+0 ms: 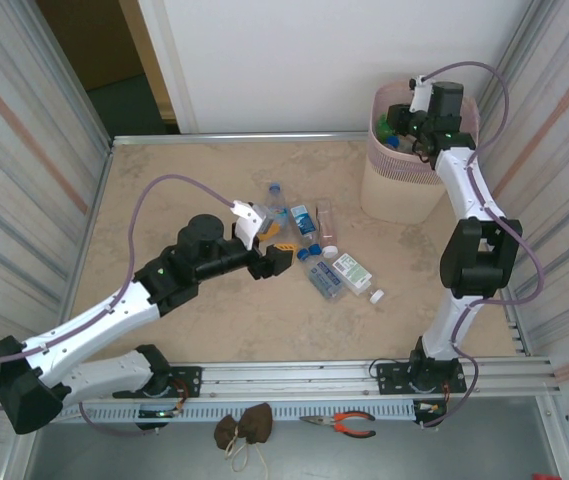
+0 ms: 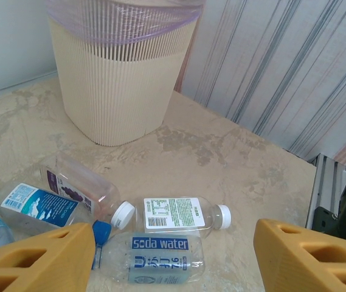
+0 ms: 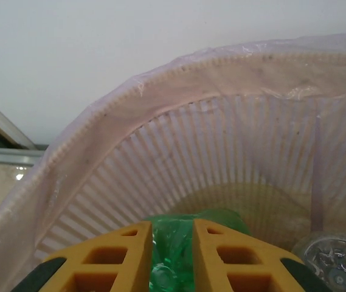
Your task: Put the plastic bottles in the bin
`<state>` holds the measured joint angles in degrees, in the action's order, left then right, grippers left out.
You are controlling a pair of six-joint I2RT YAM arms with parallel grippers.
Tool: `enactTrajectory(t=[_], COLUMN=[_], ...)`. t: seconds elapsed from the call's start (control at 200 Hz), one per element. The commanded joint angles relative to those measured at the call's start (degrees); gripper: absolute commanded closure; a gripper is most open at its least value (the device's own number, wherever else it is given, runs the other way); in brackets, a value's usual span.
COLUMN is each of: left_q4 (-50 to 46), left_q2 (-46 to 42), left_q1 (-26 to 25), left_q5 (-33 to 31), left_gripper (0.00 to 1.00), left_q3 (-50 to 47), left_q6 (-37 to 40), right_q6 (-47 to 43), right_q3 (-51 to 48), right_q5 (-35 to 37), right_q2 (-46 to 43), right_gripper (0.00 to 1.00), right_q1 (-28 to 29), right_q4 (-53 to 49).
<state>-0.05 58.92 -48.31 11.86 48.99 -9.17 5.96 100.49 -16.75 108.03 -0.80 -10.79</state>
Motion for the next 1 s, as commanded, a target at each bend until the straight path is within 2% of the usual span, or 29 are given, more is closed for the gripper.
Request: enactTrajectory(t=[0.0,0.235,0.381,0.726,0.997], left_q4=[1.8,1.3,1.3,1.4,-2.0], left_q2=[-0.6,-0.6,-0.5,-2.3,-2.0], left_q1=[0.4,0.3,0.3,0.3,0.4], left_q5=[-1.3,-2.4,-2.5,-2.5,-4.3], left_gripper=[0.30,0.30,0.30,0.31,0.31], left_q3=[-0.2,-0.2,-0.1,-1.1,-0.3], left_q6=[-0.6,-0.6,-0.8,-1.6,-1.8], right_q6=[1.6,1.4,1.2,0.8,-0.6], right_q3=[1.5,8.3,10.1,12.9,13.4], right_q5=[0.0,0.7,1.5,1.5,0.7], right_q2=[2.6,10.4,11.1,2.8,-4.6], right_gripper=[0.78,0.78,0.78,0.72,0.64], right_q1=[-0.6,-1.1,-1.1,-1.0,-0.6], right_q4=[-1.0,-8.1,-11.7,-14.3,-22.1])
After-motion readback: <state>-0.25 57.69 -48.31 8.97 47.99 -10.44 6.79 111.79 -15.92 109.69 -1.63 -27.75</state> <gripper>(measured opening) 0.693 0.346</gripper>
